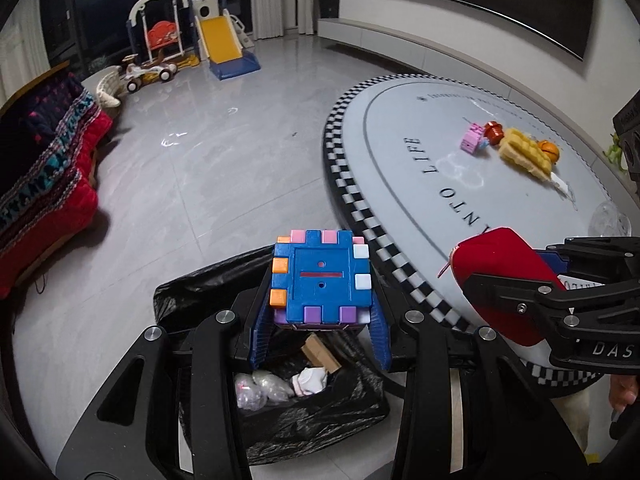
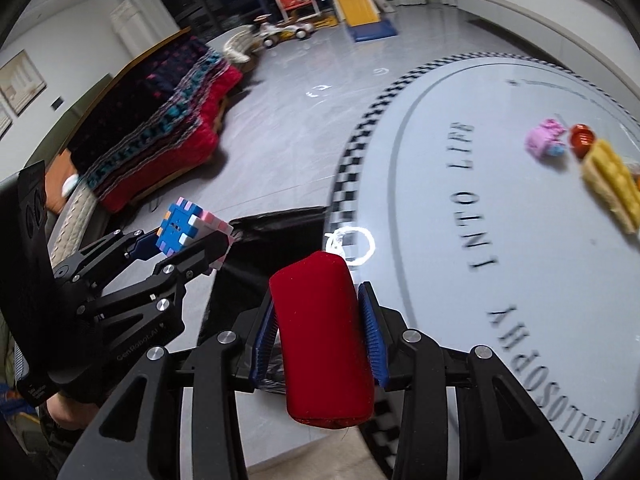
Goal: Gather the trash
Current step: 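Carry the paddle and cube over the black bin and open both tools, then return to the table and grasp the clear plastic jar with the right tool, then grasp the yellow sponge with the left tool and lift it, then carry the sponge and clear jar over the black bin and open both tools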
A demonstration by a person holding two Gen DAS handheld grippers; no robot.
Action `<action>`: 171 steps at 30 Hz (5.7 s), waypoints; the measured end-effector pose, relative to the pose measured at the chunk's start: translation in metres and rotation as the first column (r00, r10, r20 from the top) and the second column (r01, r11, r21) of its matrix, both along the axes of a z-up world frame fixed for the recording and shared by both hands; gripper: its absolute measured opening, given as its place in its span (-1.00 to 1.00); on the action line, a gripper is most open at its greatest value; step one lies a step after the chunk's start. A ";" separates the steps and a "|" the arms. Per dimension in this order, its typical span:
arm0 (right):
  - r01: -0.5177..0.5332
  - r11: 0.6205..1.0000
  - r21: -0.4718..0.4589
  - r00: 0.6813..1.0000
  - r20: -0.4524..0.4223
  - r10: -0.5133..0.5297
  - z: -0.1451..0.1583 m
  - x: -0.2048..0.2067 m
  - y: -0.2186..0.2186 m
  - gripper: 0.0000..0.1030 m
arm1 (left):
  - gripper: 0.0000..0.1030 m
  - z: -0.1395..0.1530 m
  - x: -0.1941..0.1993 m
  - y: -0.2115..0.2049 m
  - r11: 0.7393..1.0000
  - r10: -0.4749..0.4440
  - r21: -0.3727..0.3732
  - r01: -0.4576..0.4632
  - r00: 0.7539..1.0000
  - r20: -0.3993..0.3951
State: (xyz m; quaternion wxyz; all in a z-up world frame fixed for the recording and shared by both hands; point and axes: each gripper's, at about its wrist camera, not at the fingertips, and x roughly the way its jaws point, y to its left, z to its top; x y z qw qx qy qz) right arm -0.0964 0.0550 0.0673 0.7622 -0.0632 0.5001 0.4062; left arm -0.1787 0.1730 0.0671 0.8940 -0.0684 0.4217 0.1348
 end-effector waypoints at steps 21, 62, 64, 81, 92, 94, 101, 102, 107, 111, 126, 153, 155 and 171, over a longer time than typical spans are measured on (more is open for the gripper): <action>-0.170 0.985 -0.025 0.984 -0.063 0.168 -0.029 -0.034 0.076 0.27 | 0.88 -0.015 -0.073 0.099 0.936 0.345 -0.062 -0.346 0.938 -0.034; 0.562 0.827 -0.021 0.812 0.205 -0.547 0.025 0.050 -0.216 0.39 | 0.88 0.020 0.126 -0.149 0.943 -0.329 -0.059 0.328 0.944 -0.003; 0.630 0.776 -0.034 0.761 0.222 -0.609 0.028 0.054 -0.239 0.44 | 0.88 0.021 0.142 -0.162 0.941 -0.332 -0.068 0.331 0.943 -0.018; 0.847 0.510 -0.147 0.531 0.195 -0.825 -0.017 0.118 -0.328 0.59 | 0.88 0.035 0.239 -0.223 0.978 -0.186 -0.116 0.173 0.976 -0.117; 0.801 0.595 -0.062 0.596 0.179 -0.783 -0.010 0.142 -0.347 0.18 | 0.88 -0.011 0.303 -0.239 0.979 0.006 -0.195 -0.050 0.976 -0.218; 0.796 0.603 -0.051 0.601 0.185 -0.777 -0.006 0.145 -0.349 0.18 | 0.88 -0.018 0.311 -0.241 0.978 0.047 -0.189 -0.093 0.971 -0.234; 0.785 0.619 -0.026 0.610 0.203 -0.766 0.005 0.167 -0.357 0.18 | 0.88 -0.030 0.327 -0.246 0.966 0.106 -0.202 -0.159 0.962 -0.251; 0.788 0.615 -0.024 0.606 0.206 -0.768 0.006 0.170 -0.358 0.18 | 0.88 -0.031 0.330 -0.245 0.963 0.099 -0.221 -0.157 0.963 -0.252; 0.791 0.612 0.001 0.599 0.202 -0.775 0.010 0.174 -0.362 0.18 | 0.87 -0.043 0.347 -0.244 0.937 0.075 -0.312 -0.160 0.961 -0.265; 0.792 0.610 0.011 0.596 0.203 -0.777 0.009 0.169 -0.362 0.18 | 0.53 -0.046 0.352 -0.248 0.922 0.016 -0.372 -0.104 0.973 -0.232; 0.776 0.629 0.046 0.609 0.202 -0.767 0.031 0.137 -0.339 0.18 | 0.41 -0.003 0.285 -0.226 0.913 -0.132 -0.399 0.084 0.986 -0.097; 0.508 0.861 0.030 0.848 0.161 -0.506 0.049 0.066 -0.146 0.18 | 0.43 0.032 0.084 -0.070 0.992 0.005 -0.125 0.002 0.998 0.056; 0.467 0.884 0.028 0.871 0.154 -0.466 0.048 0.060 -0.126 0.18 | 0.44 0.029 0.072 -0.053 0.992 0.035 -0.120 -0.029 0.998 0.049; 0.028 0.999 -0.036 0.996 0.090 -0.024 0.016 -0.017 0.043 0.18 | 0.44 -0.012 -0.037 0.065 0.939 0.340 -0.036 -0.342 0.939 -0.056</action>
